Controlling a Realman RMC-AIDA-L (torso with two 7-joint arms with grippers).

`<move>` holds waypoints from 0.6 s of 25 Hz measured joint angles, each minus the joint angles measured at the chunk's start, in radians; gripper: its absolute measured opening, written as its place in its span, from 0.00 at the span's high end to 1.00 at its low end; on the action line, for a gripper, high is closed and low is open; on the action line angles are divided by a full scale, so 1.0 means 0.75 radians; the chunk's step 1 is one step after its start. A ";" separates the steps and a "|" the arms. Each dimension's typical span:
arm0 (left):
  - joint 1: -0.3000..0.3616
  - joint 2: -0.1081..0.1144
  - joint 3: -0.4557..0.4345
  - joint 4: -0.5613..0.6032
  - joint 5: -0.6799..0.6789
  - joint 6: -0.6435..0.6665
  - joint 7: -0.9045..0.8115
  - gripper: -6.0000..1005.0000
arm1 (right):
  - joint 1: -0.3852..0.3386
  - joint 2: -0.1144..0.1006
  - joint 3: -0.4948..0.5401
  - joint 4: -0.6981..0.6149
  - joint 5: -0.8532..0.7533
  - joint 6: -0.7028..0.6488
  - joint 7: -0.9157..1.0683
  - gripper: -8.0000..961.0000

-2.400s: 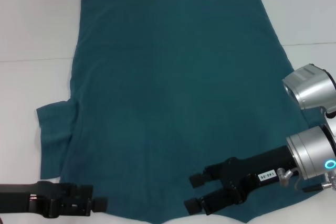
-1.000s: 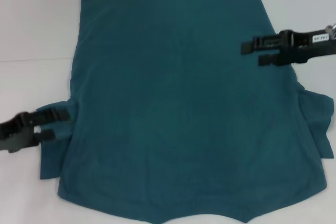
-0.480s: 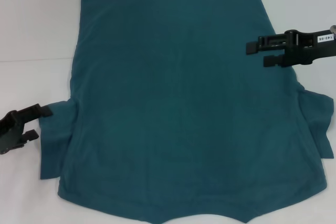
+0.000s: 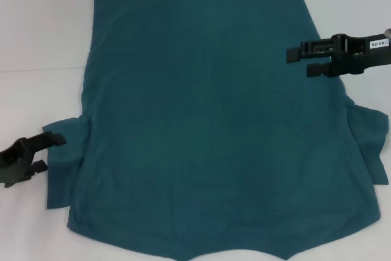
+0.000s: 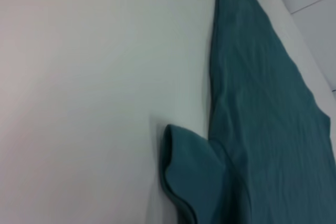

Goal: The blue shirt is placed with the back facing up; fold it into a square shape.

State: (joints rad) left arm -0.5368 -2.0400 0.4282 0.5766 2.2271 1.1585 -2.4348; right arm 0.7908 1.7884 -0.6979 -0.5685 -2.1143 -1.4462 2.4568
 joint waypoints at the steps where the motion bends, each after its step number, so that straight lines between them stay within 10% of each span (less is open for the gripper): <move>1: -0.002 -0.002 0.011 -0.004 0.000 -0.011 0.000 0.12 | 0.000 0.000 0.000 0.000 0.000 0.001 0.000 0.03; 15: -0.045 -0.014 0.070 -0.040 -0.006 -0.090 0.013 0.24 | -0.007 -0.002 0.000 -0.001 0.007 -0.001 -0.003 0.03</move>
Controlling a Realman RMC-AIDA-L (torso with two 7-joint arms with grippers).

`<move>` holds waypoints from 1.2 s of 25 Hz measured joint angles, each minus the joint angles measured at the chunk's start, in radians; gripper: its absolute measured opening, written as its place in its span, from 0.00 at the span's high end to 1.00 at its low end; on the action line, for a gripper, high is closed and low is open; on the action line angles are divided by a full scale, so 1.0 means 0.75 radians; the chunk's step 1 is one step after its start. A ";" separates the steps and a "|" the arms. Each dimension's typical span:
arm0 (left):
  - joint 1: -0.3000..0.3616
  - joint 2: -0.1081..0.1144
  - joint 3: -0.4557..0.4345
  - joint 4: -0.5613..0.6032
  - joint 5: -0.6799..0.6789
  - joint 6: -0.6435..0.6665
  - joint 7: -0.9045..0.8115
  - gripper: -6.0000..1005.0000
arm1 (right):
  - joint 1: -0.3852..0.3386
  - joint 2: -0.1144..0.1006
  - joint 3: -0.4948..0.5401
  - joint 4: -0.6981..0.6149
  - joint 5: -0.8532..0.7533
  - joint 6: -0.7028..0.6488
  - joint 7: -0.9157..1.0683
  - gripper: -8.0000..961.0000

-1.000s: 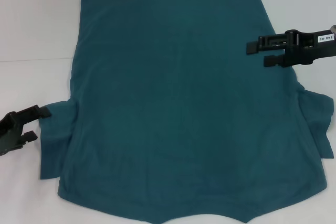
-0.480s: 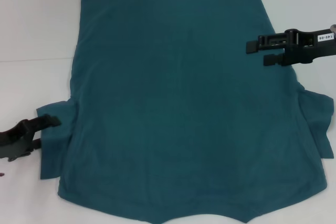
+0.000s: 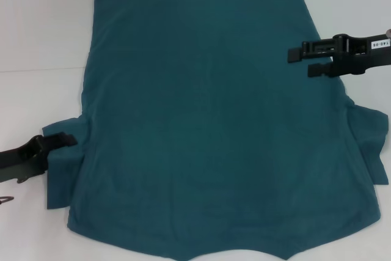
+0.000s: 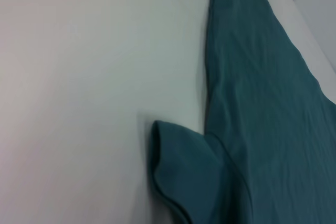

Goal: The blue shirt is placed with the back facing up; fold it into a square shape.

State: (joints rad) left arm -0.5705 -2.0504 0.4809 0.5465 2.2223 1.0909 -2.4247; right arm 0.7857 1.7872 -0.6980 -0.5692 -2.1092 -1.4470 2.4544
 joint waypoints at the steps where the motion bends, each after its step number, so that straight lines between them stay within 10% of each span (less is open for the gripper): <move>1: 0.001 0.000 0.001 0.000 0.003 -0.001 -0.002 0.26 | 0.000 0.000 0.000 0.000 0.000 -0.001 0.000 0.03; 21: -0.003 0.010 0.102 0.093 0.080 0.019 0.014 0.92 | 0.000 0.000 0.015 0.000 0.002 -0.009 0.002 0.03; 30: -0.025 0.026 0.243 0.285 0.171 -0.003 0.081 0.99 | 0.001 0.001 0.017 0.000 0.002 -0.010 0.000 0.03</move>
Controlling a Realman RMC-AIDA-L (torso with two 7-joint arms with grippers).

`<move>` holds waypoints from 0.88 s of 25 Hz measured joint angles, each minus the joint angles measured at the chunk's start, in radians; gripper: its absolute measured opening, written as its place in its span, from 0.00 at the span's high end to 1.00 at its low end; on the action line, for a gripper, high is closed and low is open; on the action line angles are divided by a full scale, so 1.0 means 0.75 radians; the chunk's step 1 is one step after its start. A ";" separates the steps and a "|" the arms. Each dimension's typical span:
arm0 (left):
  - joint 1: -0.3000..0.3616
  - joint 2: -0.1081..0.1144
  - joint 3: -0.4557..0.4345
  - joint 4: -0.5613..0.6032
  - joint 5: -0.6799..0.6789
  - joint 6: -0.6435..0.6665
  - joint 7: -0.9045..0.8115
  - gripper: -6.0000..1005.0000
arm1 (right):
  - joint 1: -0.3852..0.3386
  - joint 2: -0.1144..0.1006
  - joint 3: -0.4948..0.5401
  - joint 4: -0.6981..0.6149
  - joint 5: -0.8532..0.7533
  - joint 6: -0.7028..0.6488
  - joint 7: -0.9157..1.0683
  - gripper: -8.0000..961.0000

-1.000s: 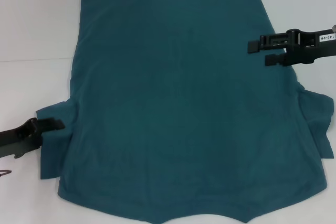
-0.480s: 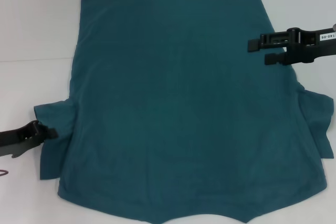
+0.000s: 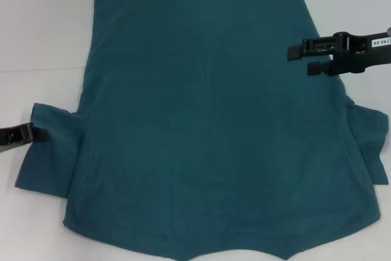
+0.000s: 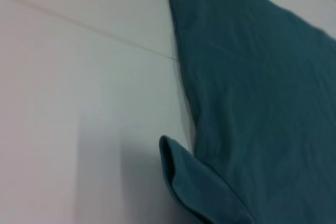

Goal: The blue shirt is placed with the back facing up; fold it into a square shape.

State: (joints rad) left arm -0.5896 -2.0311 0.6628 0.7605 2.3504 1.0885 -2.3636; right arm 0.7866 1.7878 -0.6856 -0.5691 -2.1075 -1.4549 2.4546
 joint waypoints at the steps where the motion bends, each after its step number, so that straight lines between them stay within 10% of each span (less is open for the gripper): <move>1: -0.013 0.003 0.007 0.009 0.028 -0.006 -0.003 0.99 | 0.000 0.000 0.000 0.000 0.000 -0.001 0.000 0.03; 12: -0.109 0.031 0.013 0.073 0.315 -0.062 -0.098 0.97 | -0.002 0.001 0.000 0.000 0.002 -0.006 0.002 0.03; 22: -0.189 0.033 0.121 0.134 0.343 0.243 -0.410 0.96 | 0.003 0.003 -0.001 0.000 0.002 -0.008 0.001 0.03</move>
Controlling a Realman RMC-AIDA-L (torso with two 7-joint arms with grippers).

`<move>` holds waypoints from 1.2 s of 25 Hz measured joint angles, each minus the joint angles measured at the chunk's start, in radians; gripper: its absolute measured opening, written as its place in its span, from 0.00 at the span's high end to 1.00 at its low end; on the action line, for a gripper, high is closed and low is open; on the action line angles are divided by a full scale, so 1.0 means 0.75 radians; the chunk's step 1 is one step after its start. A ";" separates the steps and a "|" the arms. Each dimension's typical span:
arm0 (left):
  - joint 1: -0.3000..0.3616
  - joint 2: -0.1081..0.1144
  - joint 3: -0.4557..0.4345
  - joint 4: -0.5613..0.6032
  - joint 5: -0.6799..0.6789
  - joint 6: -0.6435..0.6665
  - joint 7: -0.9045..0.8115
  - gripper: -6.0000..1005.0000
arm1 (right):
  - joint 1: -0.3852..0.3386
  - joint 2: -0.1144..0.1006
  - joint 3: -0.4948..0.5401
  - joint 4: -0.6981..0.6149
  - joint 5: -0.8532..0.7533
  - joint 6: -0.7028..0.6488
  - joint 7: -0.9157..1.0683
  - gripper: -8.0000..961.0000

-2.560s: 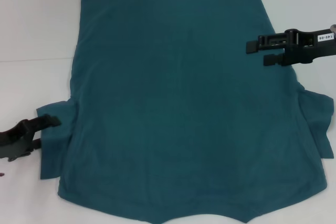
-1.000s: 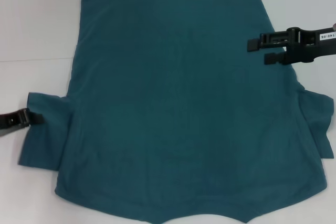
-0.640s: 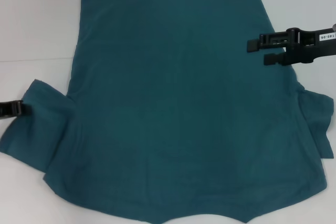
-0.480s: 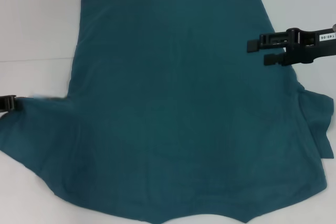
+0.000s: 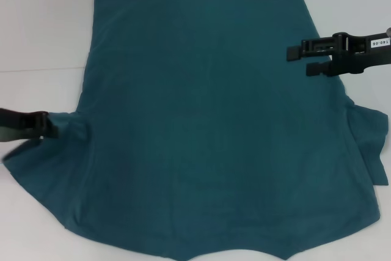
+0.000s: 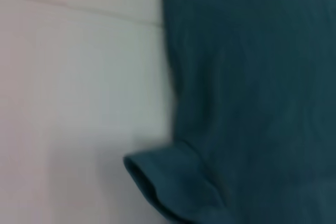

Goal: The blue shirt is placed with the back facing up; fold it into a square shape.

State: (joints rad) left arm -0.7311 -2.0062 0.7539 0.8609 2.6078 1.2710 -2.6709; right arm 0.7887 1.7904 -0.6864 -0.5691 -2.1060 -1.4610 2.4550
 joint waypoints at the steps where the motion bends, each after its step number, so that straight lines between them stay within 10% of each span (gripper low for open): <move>1: -0.018 0.001 0.005 0.000 0.001 0.029 -0.035 0.95 | 0.000 0.000 0.000 0.000 0.000 0.000 0.000 0.03; 30: -0.341 -0.066 0.122 -0.314 0.009 -0.208 -0.140 0.90 | -0.001 0.008 -0.002 0.001 0.000 -0.036 0.000 0.03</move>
State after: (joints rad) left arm -0.9870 -2.0556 0.8451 0.6251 2.6145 1.1149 -2.7759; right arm 0.7878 1.7963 -0.6878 -0.5685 -2.1060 -1.4877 2.4551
